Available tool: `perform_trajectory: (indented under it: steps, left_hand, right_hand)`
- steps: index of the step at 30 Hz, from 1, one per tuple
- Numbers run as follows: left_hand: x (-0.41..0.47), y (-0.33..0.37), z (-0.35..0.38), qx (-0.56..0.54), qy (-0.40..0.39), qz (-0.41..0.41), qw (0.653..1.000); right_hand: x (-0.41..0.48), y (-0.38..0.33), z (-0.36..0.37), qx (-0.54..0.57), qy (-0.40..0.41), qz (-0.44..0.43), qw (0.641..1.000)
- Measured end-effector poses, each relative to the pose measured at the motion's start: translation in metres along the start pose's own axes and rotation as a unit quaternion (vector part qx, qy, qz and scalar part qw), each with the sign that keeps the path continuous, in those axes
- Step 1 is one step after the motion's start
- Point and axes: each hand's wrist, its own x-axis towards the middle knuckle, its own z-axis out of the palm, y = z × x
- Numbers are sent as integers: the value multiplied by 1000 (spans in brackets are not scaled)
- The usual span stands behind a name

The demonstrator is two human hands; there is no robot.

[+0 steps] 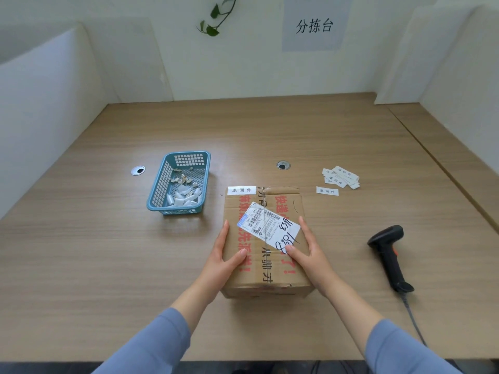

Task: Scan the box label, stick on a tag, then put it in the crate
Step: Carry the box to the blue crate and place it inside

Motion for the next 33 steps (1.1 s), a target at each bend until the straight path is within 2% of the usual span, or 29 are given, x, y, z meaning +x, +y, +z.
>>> perform_trajectory:
  steps: [18,25,33]
  left_hand:
    - [50,160,-16,51,11,199,979]
    - [50,189,-21,50,27,252,966]
    - [49,189,-31,40,49,259,964]
  right_hand:
    - [55,-145,-35,6,51,-195,979]
    - [61,-181,-37,3,48,-254,966]
    - [70,-184,-24,-2,39,-273,961]
